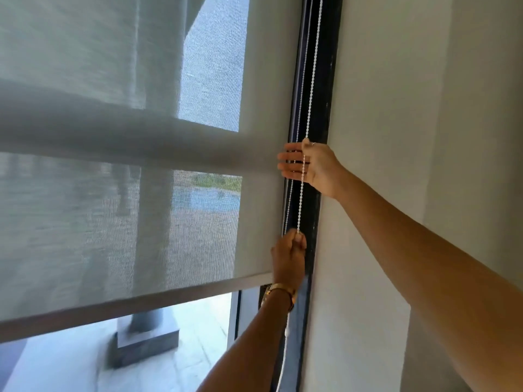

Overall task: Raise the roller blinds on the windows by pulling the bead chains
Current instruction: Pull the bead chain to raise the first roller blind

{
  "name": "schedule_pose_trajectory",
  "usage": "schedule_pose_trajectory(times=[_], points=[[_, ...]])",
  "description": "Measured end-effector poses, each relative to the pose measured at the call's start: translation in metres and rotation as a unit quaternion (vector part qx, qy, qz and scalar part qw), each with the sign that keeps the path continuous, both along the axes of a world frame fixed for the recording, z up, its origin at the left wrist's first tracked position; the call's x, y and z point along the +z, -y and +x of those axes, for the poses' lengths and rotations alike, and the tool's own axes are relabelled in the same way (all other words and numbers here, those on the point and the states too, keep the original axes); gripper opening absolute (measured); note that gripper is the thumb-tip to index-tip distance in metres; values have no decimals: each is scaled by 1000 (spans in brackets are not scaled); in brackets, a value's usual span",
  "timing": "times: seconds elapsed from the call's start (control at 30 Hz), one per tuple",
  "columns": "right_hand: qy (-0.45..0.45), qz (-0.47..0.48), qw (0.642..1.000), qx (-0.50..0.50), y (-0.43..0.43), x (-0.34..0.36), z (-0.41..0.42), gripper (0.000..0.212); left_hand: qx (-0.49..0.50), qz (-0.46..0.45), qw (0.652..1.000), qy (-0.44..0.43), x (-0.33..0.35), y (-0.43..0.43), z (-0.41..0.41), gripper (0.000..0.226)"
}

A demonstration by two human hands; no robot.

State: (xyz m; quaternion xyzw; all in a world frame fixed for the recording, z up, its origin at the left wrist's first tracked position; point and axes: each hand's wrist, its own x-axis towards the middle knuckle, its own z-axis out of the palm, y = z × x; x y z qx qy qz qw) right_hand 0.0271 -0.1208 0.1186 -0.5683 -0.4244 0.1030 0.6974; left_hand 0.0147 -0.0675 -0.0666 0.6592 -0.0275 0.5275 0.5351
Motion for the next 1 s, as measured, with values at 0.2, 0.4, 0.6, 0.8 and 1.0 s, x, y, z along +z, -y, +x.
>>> schedule_pose_trajectory(times=[0.2,0.4,0.6,0.8,1.0], points=[[39,90,988,-122,-12,-8,10,35,-27,-9,997,-72,-30,-8,5,40],[130,128,961,-207,-24,-28,18,24,-146,-18,977,-157,-28,-13,4,33],[146,130,953,-233,-28,-76,31,21,-167,26,949,-266,-52,-33,-6,30],[120,128,956,-236,-30,-120,31,33,-182,-33,931,-316,-67,-57,-14,50],[93,127,960,-230,-32,-163,29,30,-191,-81,948,-240,10,-69,-12,47]])
